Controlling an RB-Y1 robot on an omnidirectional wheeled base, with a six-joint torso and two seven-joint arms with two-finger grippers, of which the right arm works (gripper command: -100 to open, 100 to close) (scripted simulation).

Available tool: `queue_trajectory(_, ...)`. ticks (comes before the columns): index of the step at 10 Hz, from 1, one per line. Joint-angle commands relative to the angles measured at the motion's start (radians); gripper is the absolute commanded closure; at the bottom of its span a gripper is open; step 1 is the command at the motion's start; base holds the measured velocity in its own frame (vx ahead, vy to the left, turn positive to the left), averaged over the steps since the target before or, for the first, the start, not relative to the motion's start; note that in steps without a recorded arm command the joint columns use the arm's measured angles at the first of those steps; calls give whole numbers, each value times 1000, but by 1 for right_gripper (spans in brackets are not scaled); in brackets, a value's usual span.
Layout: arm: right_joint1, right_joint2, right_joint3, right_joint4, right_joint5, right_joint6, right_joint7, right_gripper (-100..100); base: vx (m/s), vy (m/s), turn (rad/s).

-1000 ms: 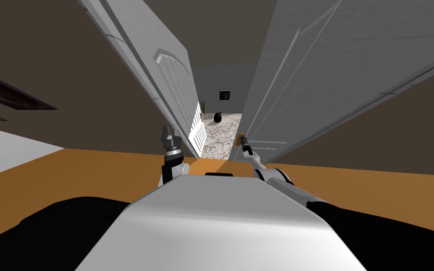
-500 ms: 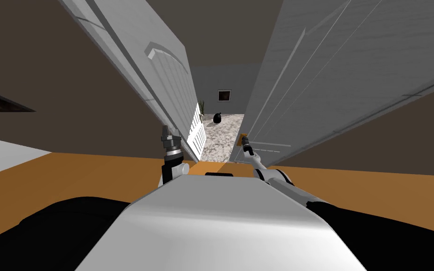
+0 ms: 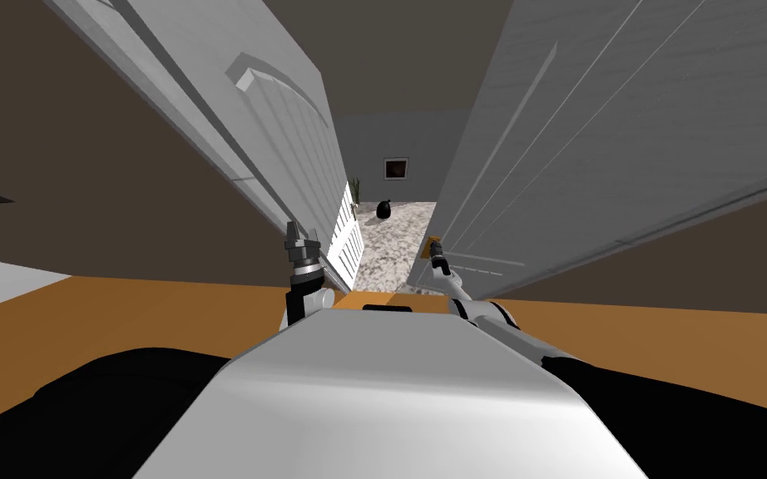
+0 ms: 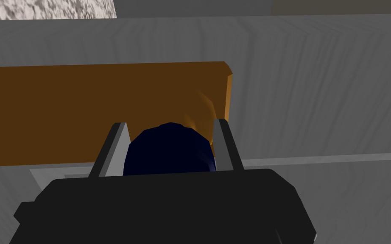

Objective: Push the door open

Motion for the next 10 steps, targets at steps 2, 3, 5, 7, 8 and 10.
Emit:
queue_trajectory(2, -12, -18, -32, 20, -1, -9, 8, 100, 159, 61, -45)
queue_trajectory(3, -12, -18, -32, 20, -1, -9, 8, 100, 59, 5, 3)
queue_trajectory(5, -9, -18, -75, 22, 0, -6, 25, 100, 147, 37, -37)
queue_trajectory(7, -8, -18, -101, 23, 1, -5, 36, 100, 179, 75, -57)
queue_trajectory(8, -6, -18, -127, 24, 2, -3, 46, 100, 186, 24, -43)
queue_trajectory(10, -5, -18, -135, 25, 3, -2, 50, 100, 153, 56, -30)
